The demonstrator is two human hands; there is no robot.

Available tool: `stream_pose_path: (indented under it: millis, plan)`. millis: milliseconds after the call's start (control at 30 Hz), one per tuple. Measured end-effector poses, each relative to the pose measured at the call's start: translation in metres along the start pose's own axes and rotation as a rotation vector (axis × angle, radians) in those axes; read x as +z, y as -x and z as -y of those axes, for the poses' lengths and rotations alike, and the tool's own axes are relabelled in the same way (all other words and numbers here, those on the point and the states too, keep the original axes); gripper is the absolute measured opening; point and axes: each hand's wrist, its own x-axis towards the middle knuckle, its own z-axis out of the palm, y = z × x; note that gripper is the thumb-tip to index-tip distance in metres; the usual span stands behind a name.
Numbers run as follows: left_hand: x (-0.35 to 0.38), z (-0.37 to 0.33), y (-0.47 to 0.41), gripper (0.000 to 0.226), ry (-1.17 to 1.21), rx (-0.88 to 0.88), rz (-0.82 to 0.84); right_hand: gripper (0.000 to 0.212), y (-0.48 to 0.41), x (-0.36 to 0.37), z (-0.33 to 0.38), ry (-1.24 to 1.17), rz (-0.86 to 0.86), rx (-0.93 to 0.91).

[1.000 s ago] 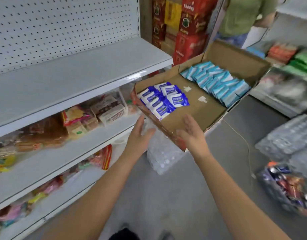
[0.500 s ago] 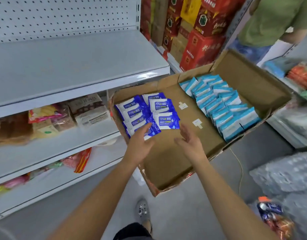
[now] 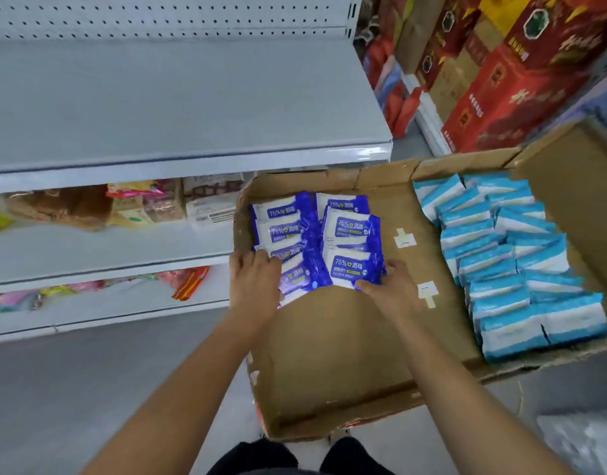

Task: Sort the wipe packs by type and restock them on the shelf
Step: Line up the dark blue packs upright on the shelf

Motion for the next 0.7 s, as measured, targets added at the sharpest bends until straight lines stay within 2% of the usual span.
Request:
stream_pose_path:
  millis: [100,200,333,433,533,700]
  plan:
    - [-0.011,-0.004,-0.001,0.043,0.310,-0.044,0.048,0.046,-0.024,-0.005,-0.001,0.030,0.076,-0.041]
    - [-0.024,-0.010,0.004,0.034,0.721,-0.140,0.005,0.029,-0.037,-0.019,0.003,-0.083,0.175,-0.076]
    - [-0.051,-0.020,0.011,0.031,1.267,-0.471,-0.160,0.031,-0.048,-0.051,0.028,-0.466,0.436,-0.078]
    - [-0.064,-0.012,0.014,0.037,1.587,-0.650,-0.286,0.036,-0.051,-0.066,0.059,-0.584,0.540,-0.124]
    - [-0.071,0.008,0.022,0.038,1.719,-0.720,-0.356,0.034,-0.049,-0.064,0.088,-0.642,0.559,-0.139]
    - [-0.081,0.057,0.045,0.055,1.699,-0.788,-0.486,0.020,-0.026,-0.045,0.142,-0.626,0.623,-0.224]
